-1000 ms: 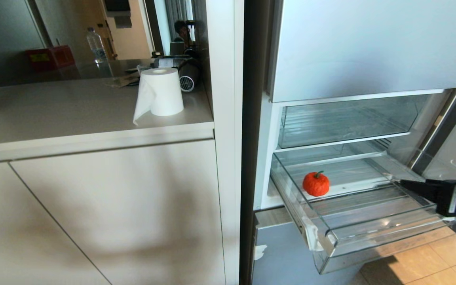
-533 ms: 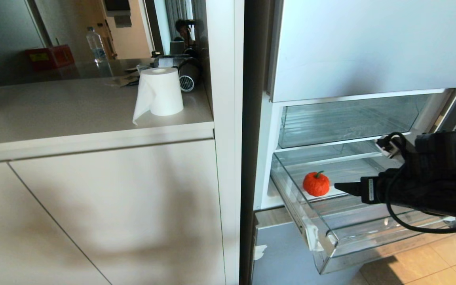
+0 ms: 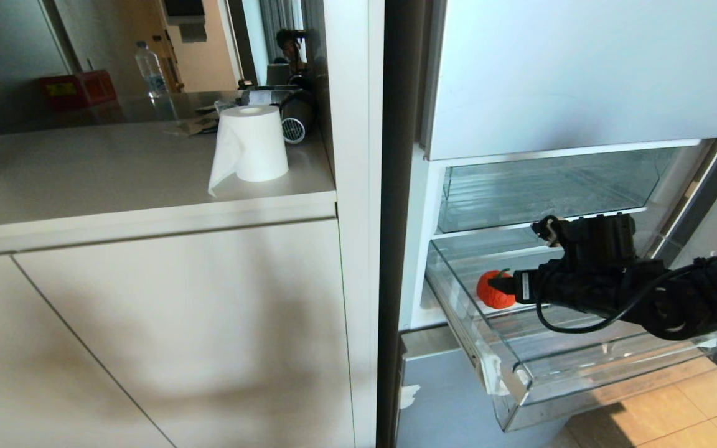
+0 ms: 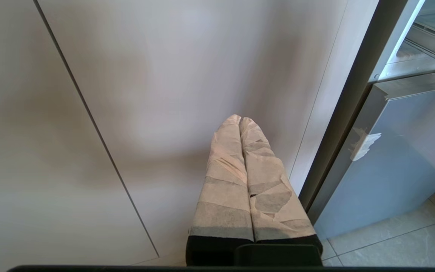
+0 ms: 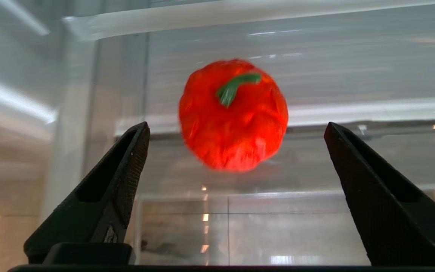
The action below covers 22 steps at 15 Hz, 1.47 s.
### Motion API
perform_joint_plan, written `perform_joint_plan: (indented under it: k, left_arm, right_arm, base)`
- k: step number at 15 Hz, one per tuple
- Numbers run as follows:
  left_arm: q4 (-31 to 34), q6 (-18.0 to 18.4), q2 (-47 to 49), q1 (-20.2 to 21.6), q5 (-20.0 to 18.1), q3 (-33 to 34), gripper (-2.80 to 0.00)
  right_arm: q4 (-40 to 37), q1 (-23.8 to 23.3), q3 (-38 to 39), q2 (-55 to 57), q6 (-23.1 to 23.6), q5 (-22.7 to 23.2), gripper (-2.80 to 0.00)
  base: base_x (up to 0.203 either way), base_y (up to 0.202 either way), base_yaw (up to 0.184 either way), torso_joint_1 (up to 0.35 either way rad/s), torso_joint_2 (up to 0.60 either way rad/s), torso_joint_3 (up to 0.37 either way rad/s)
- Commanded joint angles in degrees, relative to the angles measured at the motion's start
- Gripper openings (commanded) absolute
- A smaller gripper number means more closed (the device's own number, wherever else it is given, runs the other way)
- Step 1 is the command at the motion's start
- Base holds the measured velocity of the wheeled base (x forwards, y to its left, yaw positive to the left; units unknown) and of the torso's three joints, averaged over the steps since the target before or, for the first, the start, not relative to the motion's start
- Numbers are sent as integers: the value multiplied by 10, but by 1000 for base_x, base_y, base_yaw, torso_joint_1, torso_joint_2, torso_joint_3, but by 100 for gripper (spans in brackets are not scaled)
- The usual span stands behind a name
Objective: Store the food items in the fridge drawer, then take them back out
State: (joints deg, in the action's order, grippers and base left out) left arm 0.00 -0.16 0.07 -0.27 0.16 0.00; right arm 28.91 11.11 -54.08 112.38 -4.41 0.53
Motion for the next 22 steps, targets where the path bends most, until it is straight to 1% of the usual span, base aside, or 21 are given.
perform_joint_plan:
  k: [1, 6, 9, 10, 14, 16, 19, 22]
  left_arm:
    - [0, 0, 0, 0, 0, 0, -280]
    - [0, 0, 0, 0, 0, 0, -280]
    - [0, 0, 0, 0, 0, 0, -280]
    - [0, 0, 0, 0, 0, 0, -280]
    - [0, 0, 0, 0, 0, 0, -280]
    - [0, 0, 0, 0, 0, 0, -280]
    - [0, 0, 0, 0, 0, 0, -280]
    - [0, 0, 0, 0, 0, 0, -280]
  right_arm:
    - [3, 2, -22, 45, 0, -15, 0]
    - [5, 7, -47, 76, -2, -22, 0]
    - [5, 16, -47, 79, -2, -23, 0]
    - [5, 17, -47, 84, -4, -23, -280]
    - [6, 20, -47, 92, -5, -29, -280]
    - [6, 24, -41, 77, -7, -47, -280]
    - [3, 32, 4, -21, -7, -57, -280]
    - [2, 42, 80, -150, -6, -60, -280]
  base:
    - [0, 0, 0, 0, 0, 0]
    - [0, 0, 0, 0, 0, 0]
    - [0, 0, 0, 0, 0, 0]
    - [0, 0, 0, 0, 0, 0]
    - [0, 0, 0, 0, 0, 0]
    - [0, 0, 0, 0, 0, 0]
    - [0, 0, 0, 0, 0, 0]
    - [0, 0, 0, 0, 0, 0]
